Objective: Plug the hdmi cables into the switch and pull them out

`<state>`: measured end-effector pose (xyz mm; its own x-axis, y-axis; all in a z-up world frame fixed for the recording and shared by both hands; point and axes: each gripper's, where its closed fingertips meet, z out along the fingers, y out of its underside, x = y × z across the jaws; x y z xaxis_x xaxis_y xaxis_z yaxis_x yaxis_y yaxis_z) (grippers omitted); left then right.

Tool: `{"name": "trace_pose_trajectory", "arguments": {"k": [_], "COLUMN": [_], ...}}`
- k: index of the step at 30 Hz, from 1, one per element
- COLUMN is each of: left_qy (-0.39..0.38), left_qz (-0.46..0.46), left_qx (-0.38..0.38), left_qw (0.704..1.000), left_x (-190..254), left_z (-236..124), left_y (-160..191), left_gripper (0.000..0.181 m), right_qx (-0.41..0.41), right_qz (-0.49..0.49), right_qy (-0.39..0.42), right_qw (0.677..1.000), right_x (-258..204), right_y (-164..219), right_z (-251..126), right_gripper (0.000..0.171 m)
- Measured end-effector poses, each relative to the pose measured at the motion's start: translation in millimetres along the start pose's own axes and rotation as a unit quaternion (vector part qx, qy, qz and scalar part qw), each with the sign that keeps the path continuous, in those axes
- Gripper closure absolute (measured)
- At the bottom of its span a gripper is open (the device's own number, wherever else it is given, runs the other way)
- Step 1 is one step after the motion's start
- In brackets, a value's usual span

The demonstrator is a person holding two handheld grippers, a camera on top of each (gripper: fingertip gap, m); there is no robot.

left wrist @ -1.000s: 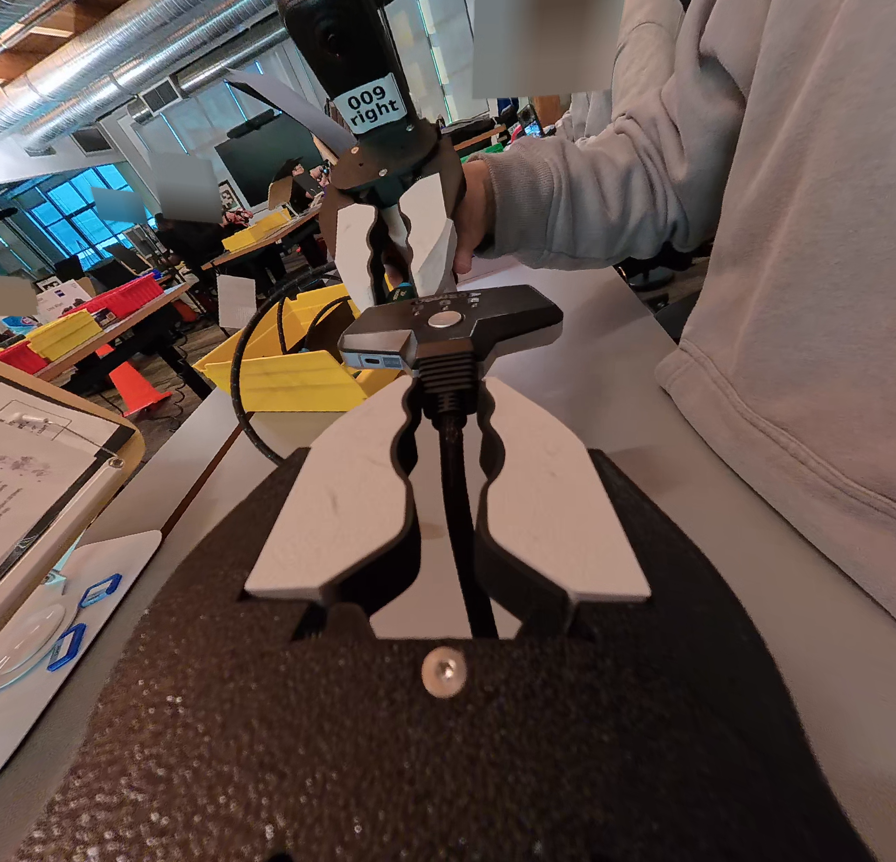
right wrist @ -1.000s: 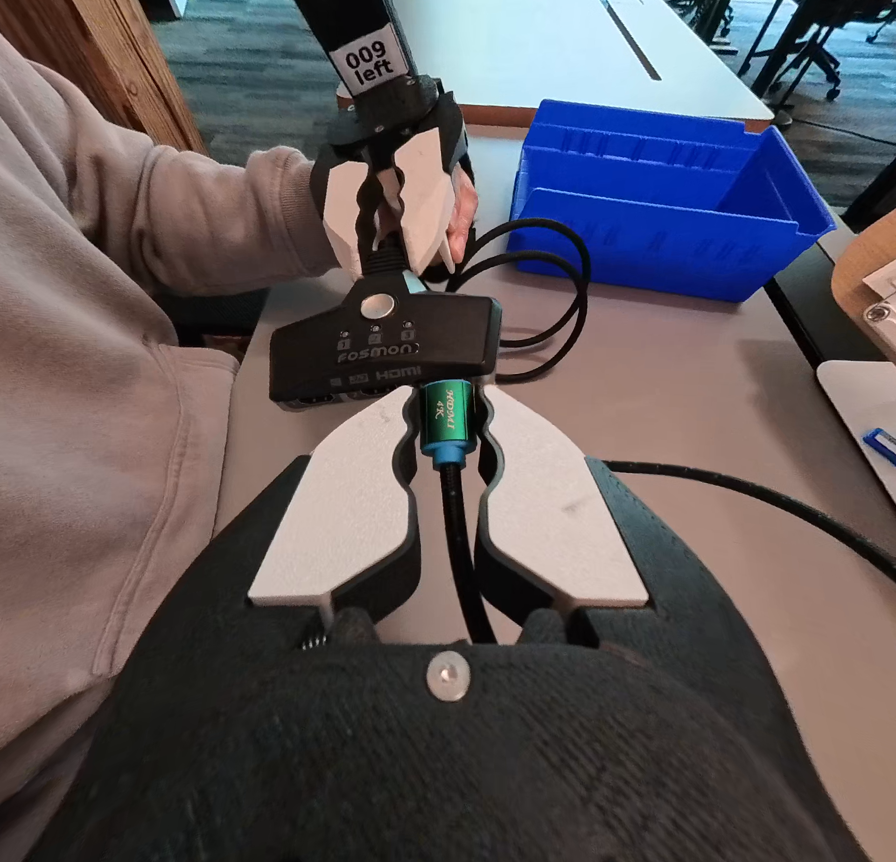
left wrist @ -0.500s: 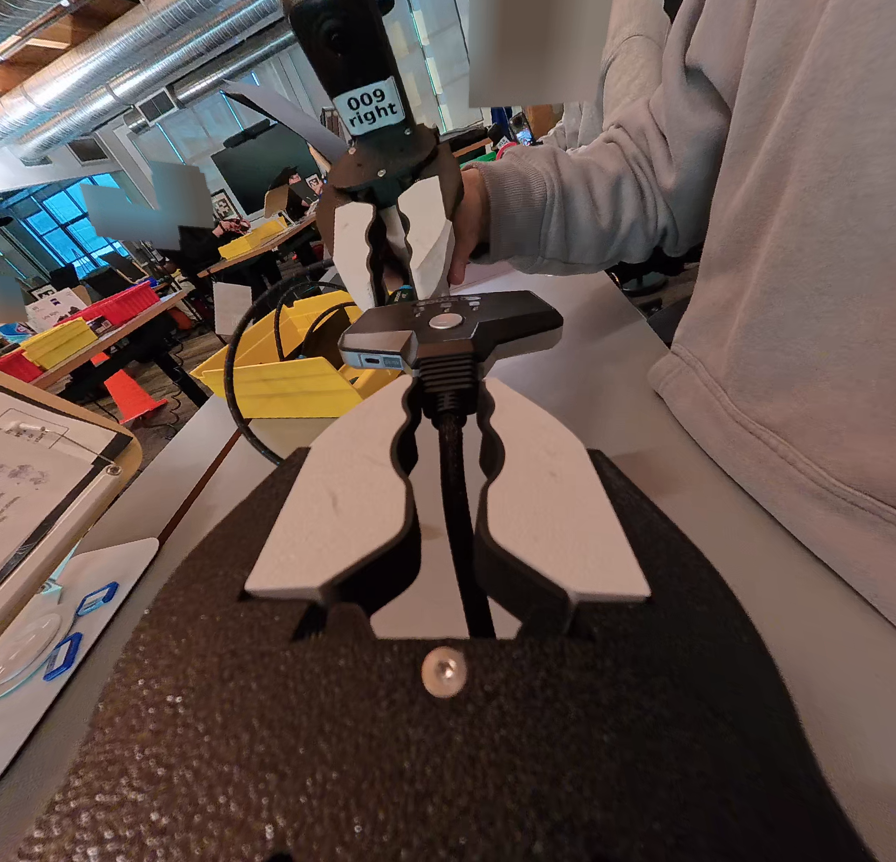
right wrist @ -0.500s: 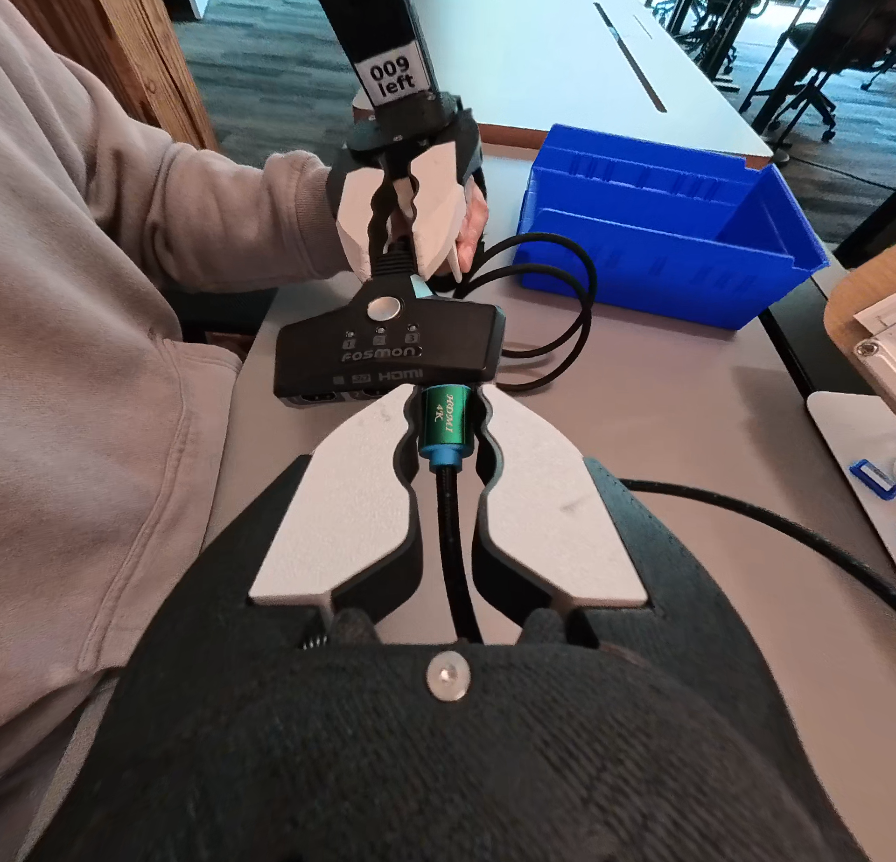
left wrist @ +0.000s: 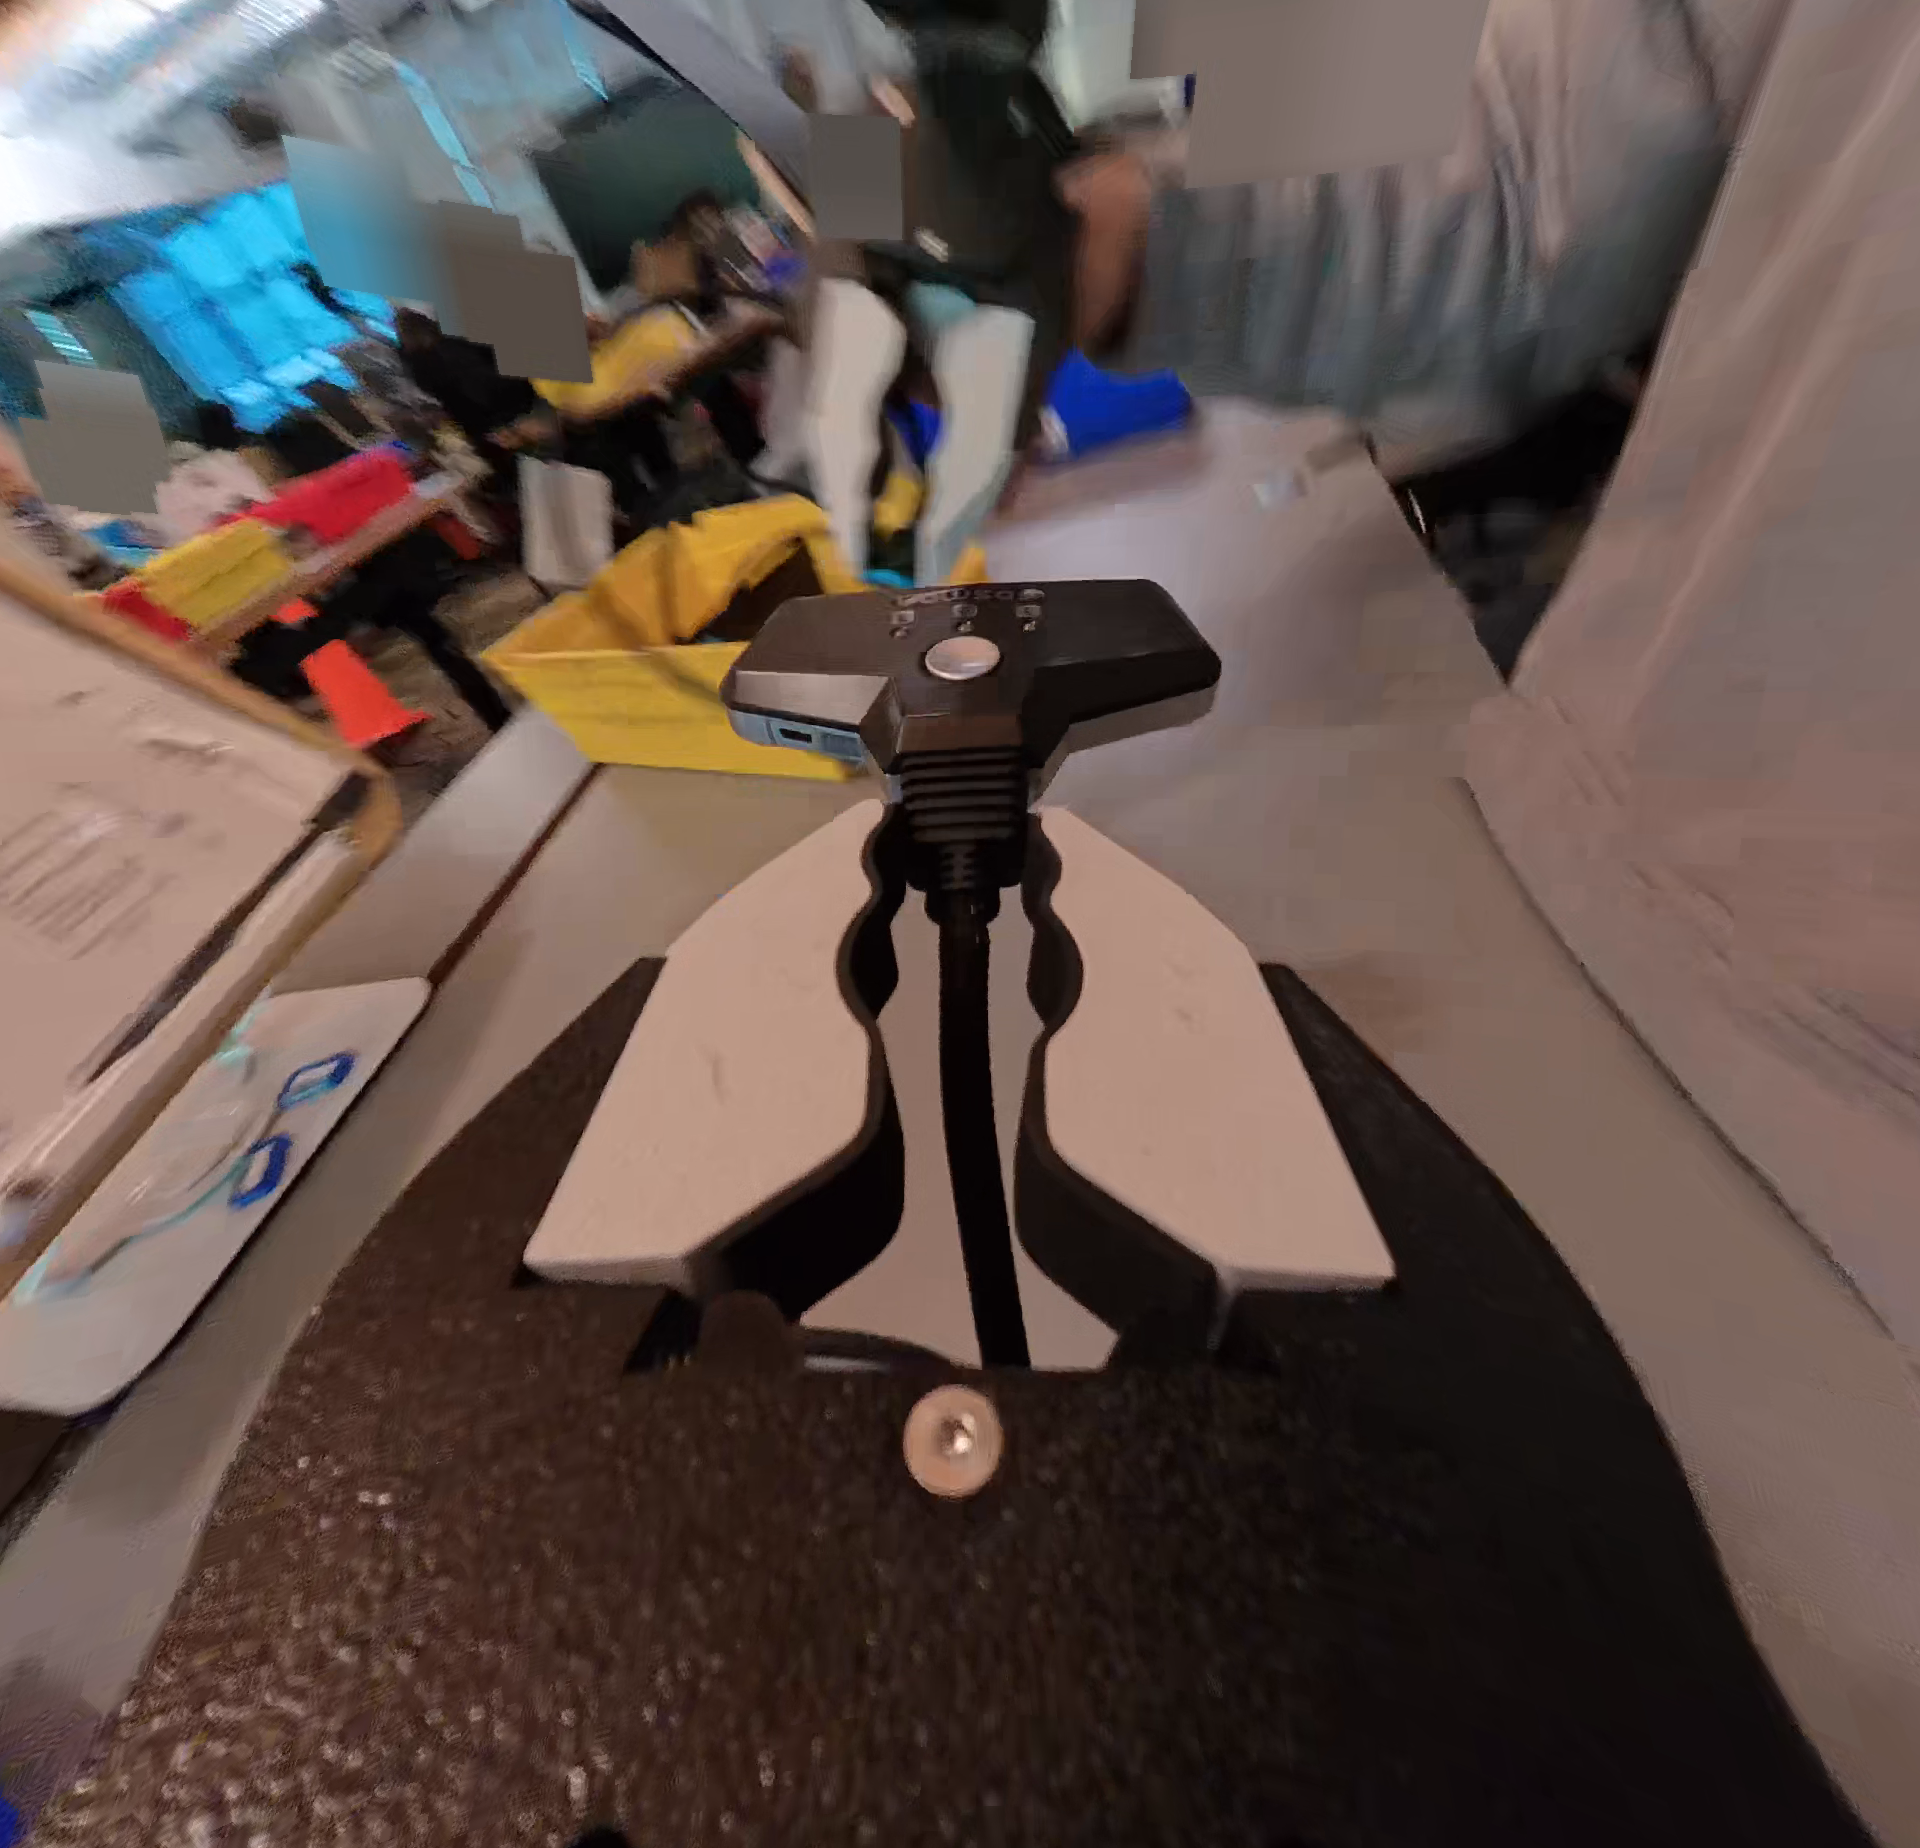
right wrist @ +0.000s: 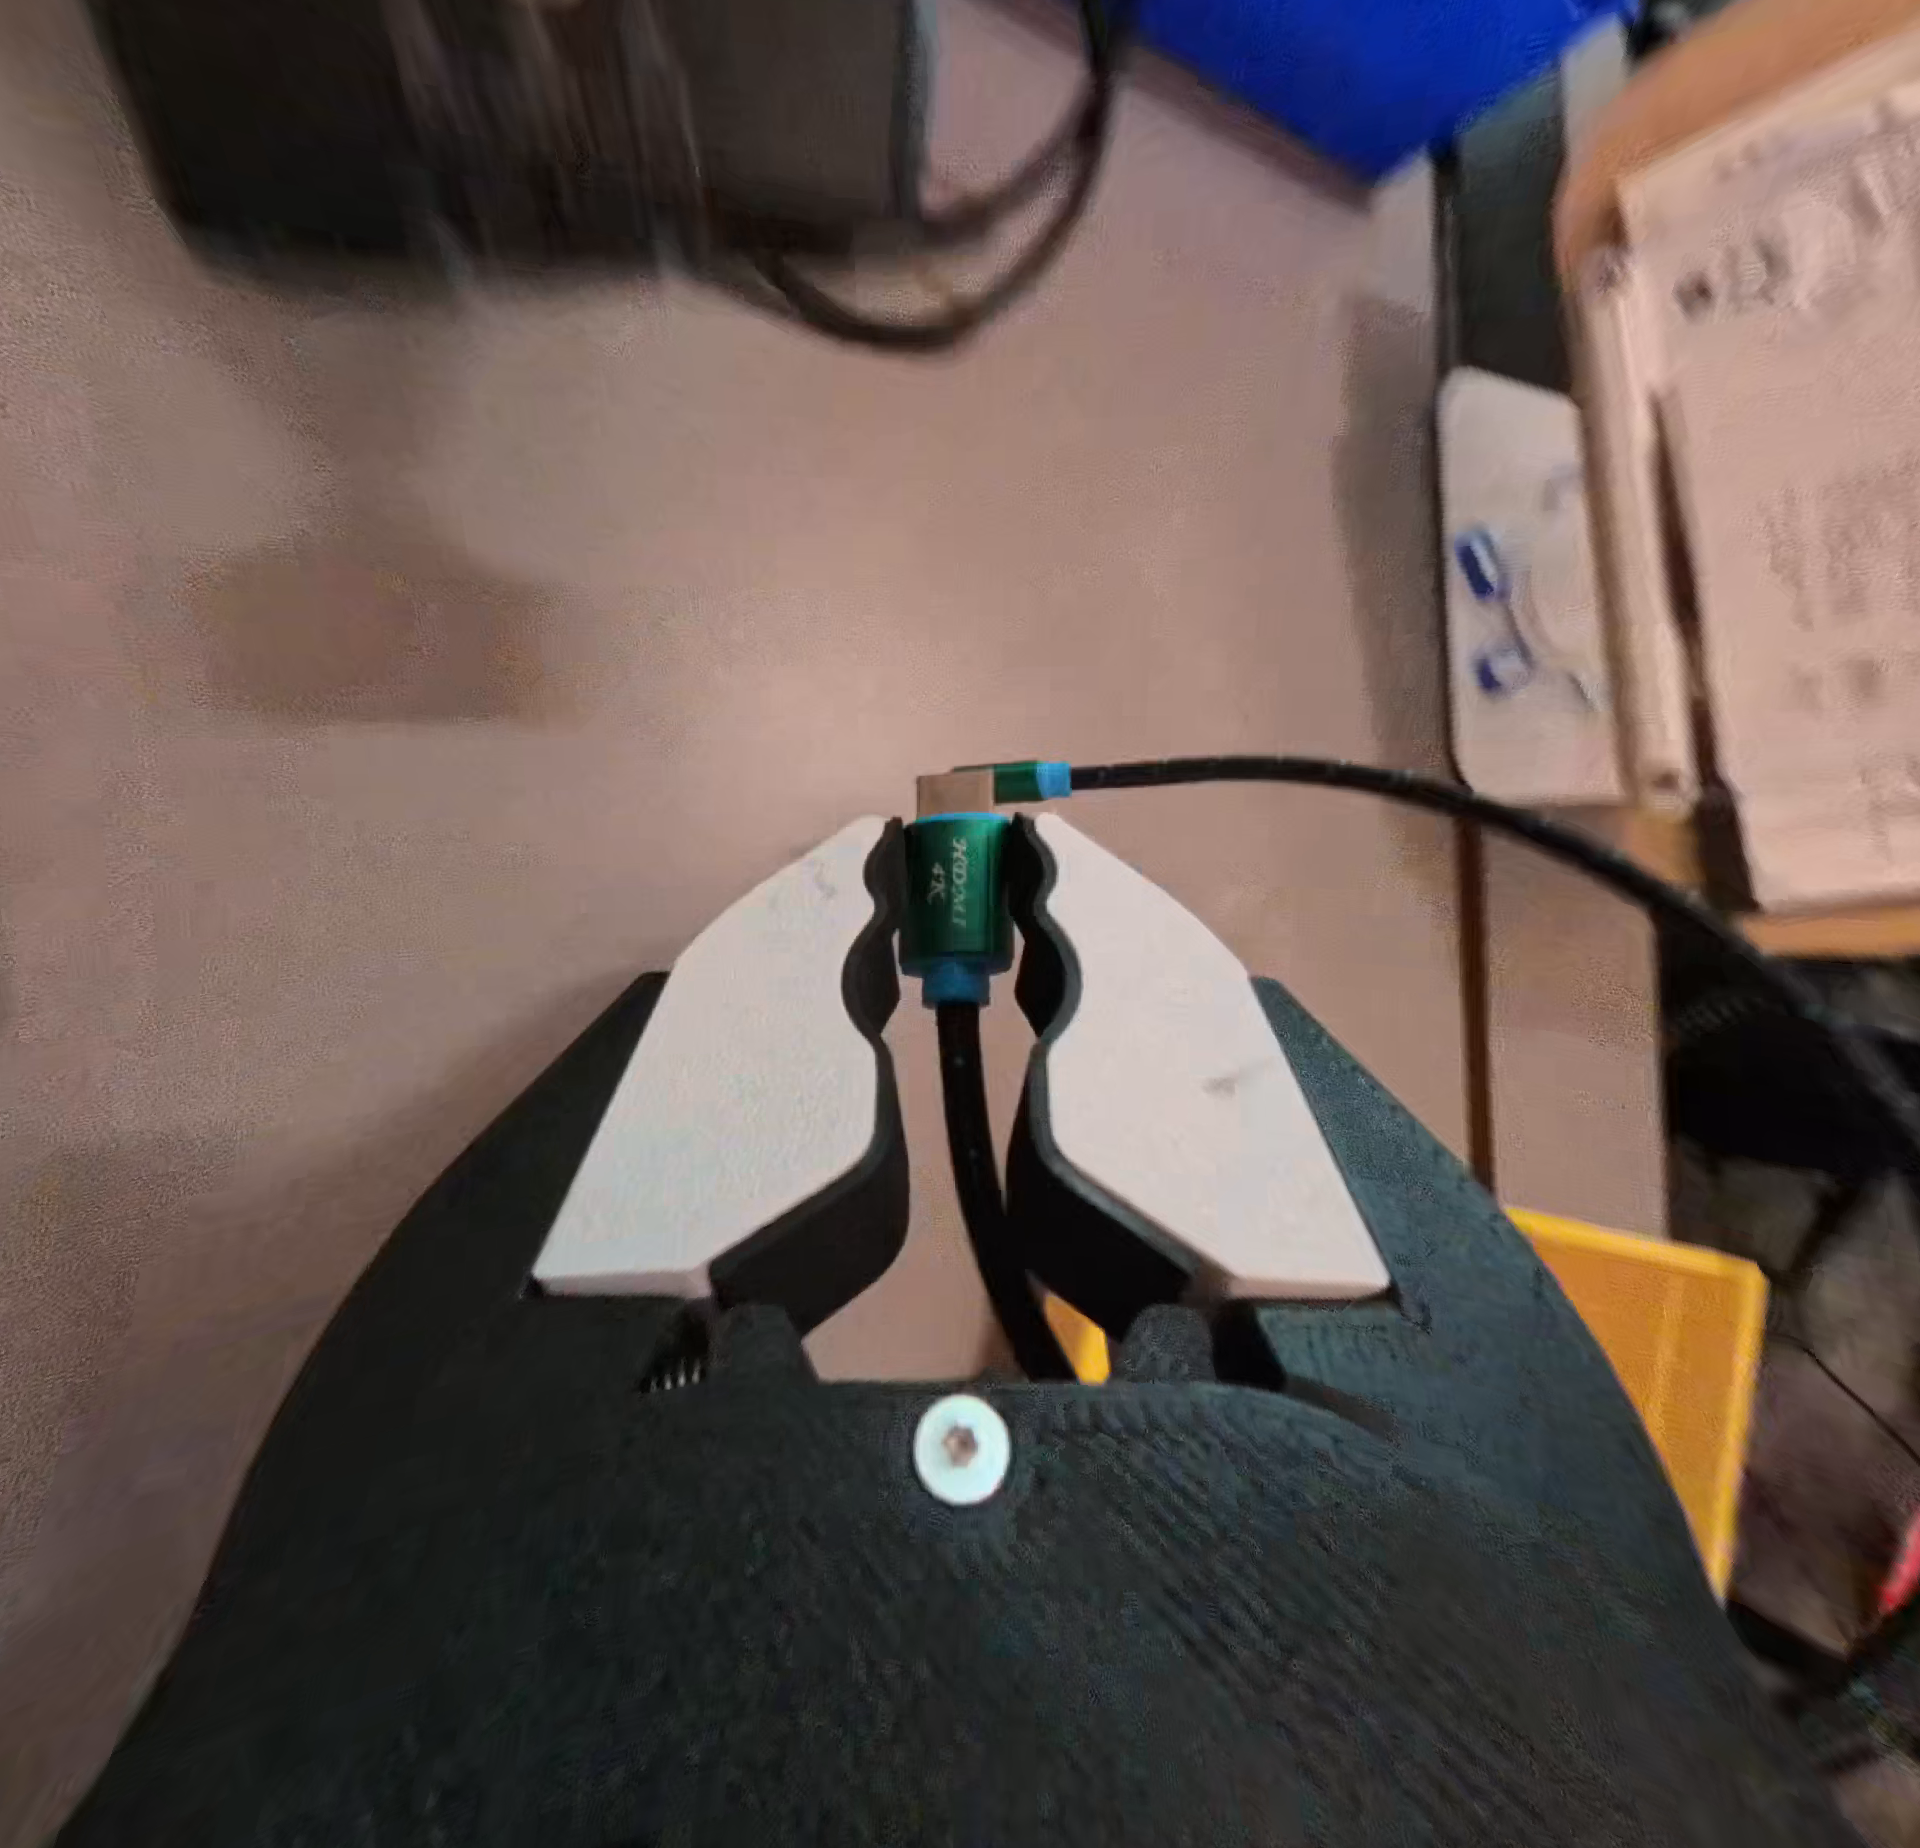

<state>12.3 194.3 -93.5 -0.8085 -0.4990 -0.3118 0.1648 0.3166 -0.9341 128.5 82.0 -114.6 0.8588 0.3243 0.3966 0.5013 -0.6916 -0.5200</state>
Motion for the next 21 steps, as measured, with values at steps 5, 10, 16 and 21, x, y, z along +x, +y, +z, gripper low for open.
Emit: {"name": "trace_pose_trajectory", "arguments": {"k": [5, 10, 16, 21], "left_qy": [-0.07, -0.048, -0.026, -0.006], "left_qz": [-0.019, -0.016, -0.033, -0.042], "left_qx": [0.041, 0.032, 0.037, 0.046], "left_qw": [0.996, 0.998, 0.998, 0.998], "left_x": [-27.6, -12.5, -4.1, -3.5], "left_z": [-51.7, -31.5, -15.3, -4.0], "left_y": [-15.0, -10.4, -1.3, -3.7], "left_gripper": [0.16, 0.16, 0.16, 0.16], "right_qx": [0.087, -0.003, 0.044, 0.19], "right_qz": [0.051, -0.015, -0.063, -0.003], "right_qy": [0.029, 0.149, 0.109, 0.05], "right_qw": [0.994, 0.989, 0.991, 0.981], "right_x": [34.7, 81.6, 77.4, 67.8], "right_y": [20.0, 63.3, 106.3, 110.8], "right_z": [-55.3, -101.3, -98.4, -75.6], "right_gripper": [0.152, 0.152, 0.152, 0.152]}}
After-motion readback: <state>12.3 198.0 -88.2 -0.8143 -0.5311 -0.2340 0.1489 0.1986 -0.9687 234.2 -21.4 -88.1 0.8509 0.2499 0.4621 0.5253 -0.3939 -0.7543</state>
